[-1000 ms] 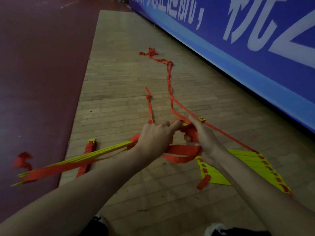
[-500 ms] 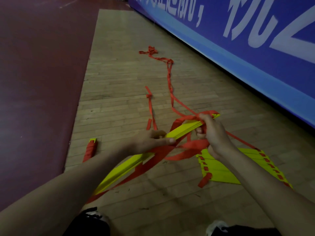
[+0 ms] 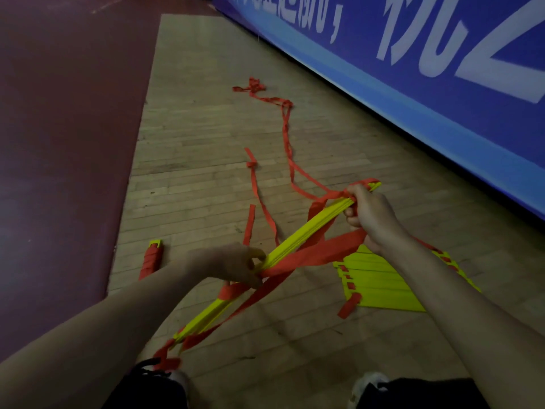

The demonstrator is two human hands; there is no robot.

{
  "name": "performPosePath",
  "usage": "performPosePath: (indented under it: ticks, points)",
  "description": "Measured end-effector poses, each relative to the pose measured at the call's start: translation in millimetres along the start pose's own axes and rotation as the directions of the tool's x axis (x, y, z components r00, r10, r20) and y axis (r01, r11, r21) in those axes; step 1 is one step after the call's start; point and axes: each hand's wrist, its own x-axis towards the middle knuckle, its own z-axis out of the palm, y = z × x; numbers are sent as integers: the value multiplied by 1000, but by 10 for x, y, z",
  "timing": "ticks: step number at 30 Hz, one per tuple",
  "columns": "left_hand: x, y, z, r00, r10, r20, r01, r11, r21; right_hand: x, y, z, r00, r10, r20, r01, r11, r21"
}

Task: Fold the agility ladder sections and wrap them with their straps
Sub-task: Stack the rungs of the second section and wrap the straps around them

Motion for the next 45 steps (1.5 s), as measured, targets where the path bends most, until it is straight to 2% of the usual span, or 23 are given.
performPosePath:
  ticks: [3,9,11,13,15,17,20,22,25,27,29,30,31,33,34,35,36,38,39,41,43,45]
  points:
    - [11,-110,92,998,-42,35,38,992,122,23,7,-17,996,-1,-88,-7,996,-87]
    - [49,-349,136,990,-137,-35,141,965,223,76,-5,2,988,-19,-154,-12,979,-201]
    - [31,-402,127,985,-164,-47,170,921,350,90,-49,4,978,-79,-195,23,961,-276]
    - [13,-501,139,961,-247,-121,275,840,469,92,-103,-31,961,-159,-227,71,933,-354]
    - [-12,-685,138,916,-361,-174,400,792,461,67,-122,-81,946,-230,-228,115,897,-427]
    - [-39,-847,150,894,-430,-130,443,797,411,25,-90,-92,932,-284,-224,144,859,-491]
    - [-38,-883,257,906,-414,88,375,882,286,-11,7,-65,911,-345,-224,183,828,-530]
    - [-1,-748,374,905,-358,231,346,934,92,-16,46,-49,904,-366,-221,206,825,-526]
    - [90,-442,449,939,-211,271,268,944,-192,-16,75,-14,906,-360,-222,221,851,-476]
    - [191,-316,446,980,-138,146,168,961,-222,-16,76,19,914,-338,-224,221,878,-424]
    - [263,-226,396,990,-80,-118,61,986,-155,-25,72,59,923,-326,-203,233,896,-378]
    - [278,-195,346,956,-72,-284,23,985,-172,-31,77,74,933,-317,-168,241,901,-360]
    - [282,-169,284,893,-73,-444,-28,976,-216,-35,83,83,943,-307,-128,246,902,-354]
    - [252,-99,97,687,-47,-725,-175,958,-228,-28,99,86,957,-276,-85,239,922,-305]
    - [220,-44,-18,585,-20,-811,-255,945,-207,-22,99,82,966,-251,-61,230,943,-242]
    - [166,22,-131,526,11,-850,-344,917,-201,-23,94,76,973,-228,-25,221,960,-170]
    - [101,83,-241,544,35,-838,-446,858,-254,-37,81,73,977,-213,28,215,972,-99]
    - [-38,237,-380,708,142,-692,-574,687,-446,-88,59,86,966,-212,146,212,977,16]
    - [-102,313,-404,762,218,-610,-577,656,-487,-124,49,103,955,-221,199,211,975,71]
    - [-179,435,-399,781,270,-562,-571,673,-470,-202,19,136,929,-239,281,193,964,183]
    - [-224,484,-404,750,238,-617,-589,665,-459,-264,-34,161,913,-243,328,145,944,296]
    - [-281,490,-422,803,222,-553,-542,658,-522,-313,-78,166,898,-246,366,93,917,388]
